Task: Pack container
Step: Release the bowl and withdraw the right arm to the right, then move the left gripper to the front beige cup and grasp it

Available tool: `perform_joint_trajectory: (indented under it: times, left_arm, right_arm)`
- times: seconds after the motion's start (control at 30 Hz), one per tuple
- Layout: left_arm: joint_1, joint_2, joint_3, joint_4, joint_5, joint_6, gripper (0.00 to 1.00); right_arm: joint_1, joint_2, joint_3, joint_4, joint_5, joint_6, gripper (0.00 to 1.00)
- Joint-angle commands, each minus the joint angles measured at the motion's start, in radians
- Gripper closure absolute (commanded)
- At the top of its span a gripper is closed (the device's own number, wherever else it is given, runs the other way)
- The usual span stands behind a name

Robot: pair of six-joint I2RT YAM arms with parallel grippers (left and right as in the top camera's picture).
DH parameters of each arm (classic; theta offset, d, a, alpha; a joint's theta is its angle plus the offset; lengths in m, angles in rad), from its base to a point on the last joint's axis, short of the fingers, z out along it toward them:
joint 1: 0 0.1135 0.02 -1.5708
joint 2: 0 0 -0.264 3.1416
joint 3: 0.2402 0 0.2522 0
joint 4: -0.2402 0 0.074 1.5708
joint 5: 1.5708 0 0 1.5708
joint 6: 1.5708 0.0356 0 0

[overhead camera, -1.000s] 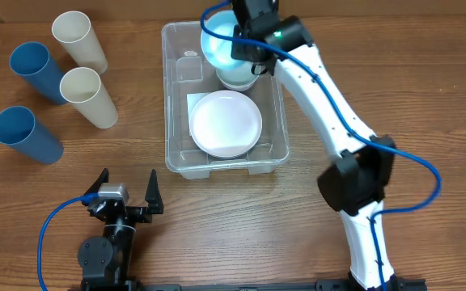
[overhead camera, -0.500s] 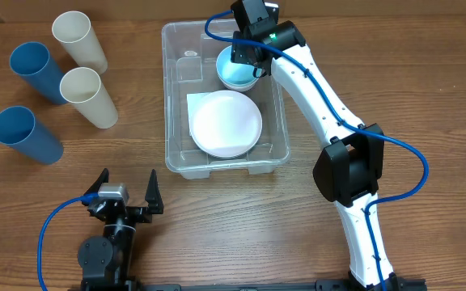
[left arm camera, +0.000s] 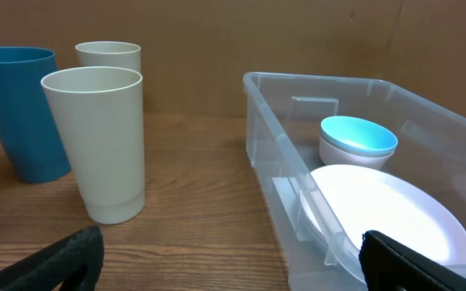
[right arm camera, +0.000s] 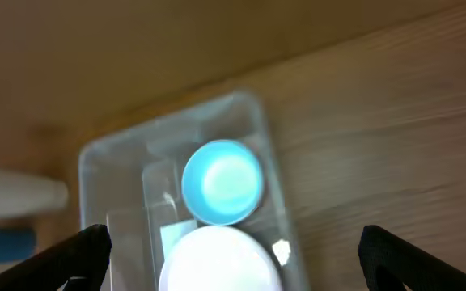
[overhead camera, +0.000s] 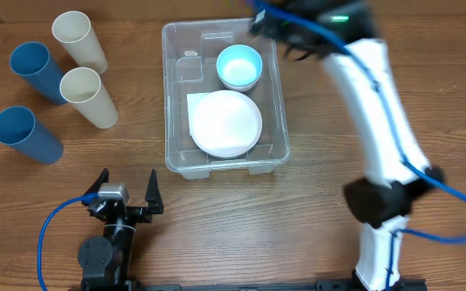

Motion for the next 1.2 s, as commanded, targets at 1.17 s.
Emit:
perform_joint_trajectory:
  times: [1.17]
  left_arm:
    - [0.008,1.054,1.434,-0.982,0.025,0.082,0.0]
  right_arm:
    - [-0.623,-0.128,0.024,-0.192,0.009,0.008,0.0]
